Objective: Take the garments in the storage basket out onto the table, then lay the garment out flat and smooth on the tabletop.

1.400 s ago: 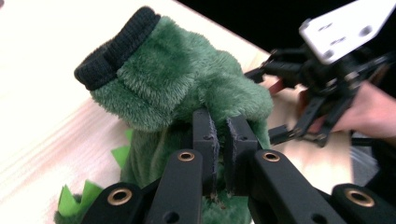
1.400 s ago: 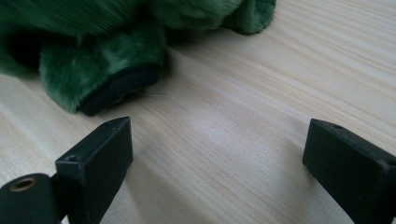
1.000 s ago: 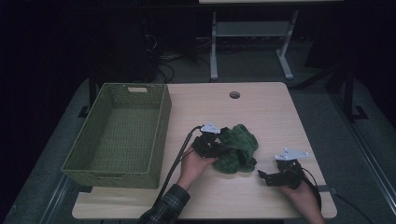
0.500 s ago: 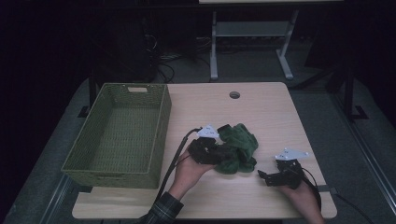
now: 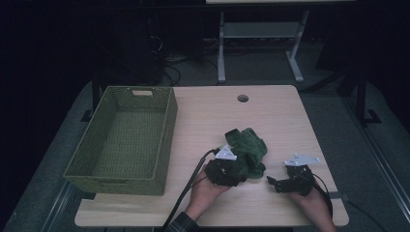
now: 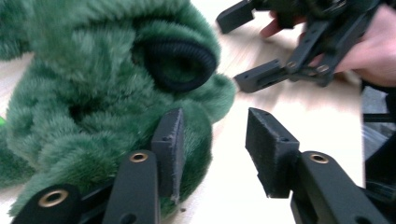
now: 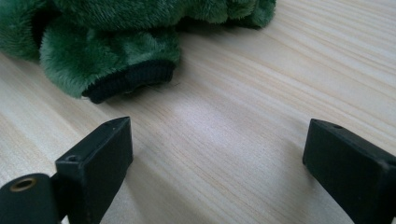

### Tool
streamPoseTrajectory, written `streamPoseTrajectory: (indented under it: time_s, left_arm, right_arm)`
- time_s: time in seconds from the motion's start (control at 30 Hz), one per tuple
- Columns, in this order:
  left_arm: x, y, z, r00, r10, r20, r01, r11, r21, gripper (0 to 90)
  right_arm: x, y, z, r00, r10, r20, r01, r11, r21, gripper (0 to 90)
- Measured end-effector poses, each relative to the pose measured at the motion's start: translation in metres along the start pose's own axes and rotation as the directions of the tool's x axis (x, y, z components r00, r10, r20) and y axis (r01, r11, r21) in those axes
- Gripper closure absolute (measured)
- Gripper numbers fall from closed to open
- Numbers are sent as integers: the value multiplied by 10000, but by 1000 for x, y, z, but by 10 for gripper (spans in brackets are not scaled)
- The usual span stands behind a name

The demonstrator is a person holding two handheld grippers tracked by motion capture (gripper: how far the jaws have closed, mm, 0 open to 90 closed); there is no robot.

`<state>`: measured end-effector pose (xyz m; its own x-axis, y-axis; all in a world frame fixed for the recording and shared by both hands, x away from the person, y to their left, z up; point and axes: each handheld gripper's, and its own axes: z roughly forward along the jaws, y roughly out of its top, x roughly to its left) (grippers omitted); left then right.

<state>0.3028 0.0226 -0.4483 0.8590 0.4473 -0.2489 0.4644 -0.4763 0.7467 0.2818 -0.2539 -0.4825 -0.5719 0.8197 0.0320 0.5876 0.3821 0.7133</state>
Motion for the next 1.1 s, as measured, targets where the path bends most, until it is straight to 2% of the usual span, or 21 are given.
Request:
streamPoseTrajectory:
  time_s: [0.3,0.4,0.47,0.57,0.63,0.77,0.9,1.1]
  left_arm:
    - [6,-6,16,9982,196,-572,-172,9990,410,540]
    - [9,-6,19,9961,268,-845,-226,9984,511,603]
    - [12,-6,19,9953,245,-939,-200,9986,487,685]
    - [18,-7,18,9973,40,-737,-13,9993,371,811]
    - [19,-7,17,9983,-84,-580,102,9995,296,845]
    - [19,-5,7,9995,-113,-291,119,9997,198,859]
    - [17,-1,-2,9997,-158,-204,156,9998,-126,860]
    - [13,6,-21,10000,-39,15,39,9989,-465,861]
  right_arm:
    - [0,0,0,10000,-8,-4,8,10000,-2,80]
    - [0,0,0,10000,-10,-1,10,10000,-3,80]
    - [0,0,0,10000,4,31,-4,10000,3,81]
    - [4,3,-2,9999,-62,-94,63,9998,186,135]
    - [6,5,-3,9992,-36,-393,41,9999,112,134]
    - [12,9,-4,9961,-146,-871,130,9997,-190,135]
    - [16,15,-2,9907,-97,-1357,43,9992,-403,149]
    - [22,22,7,9857,-145,-1679,96,9995,-295,150]
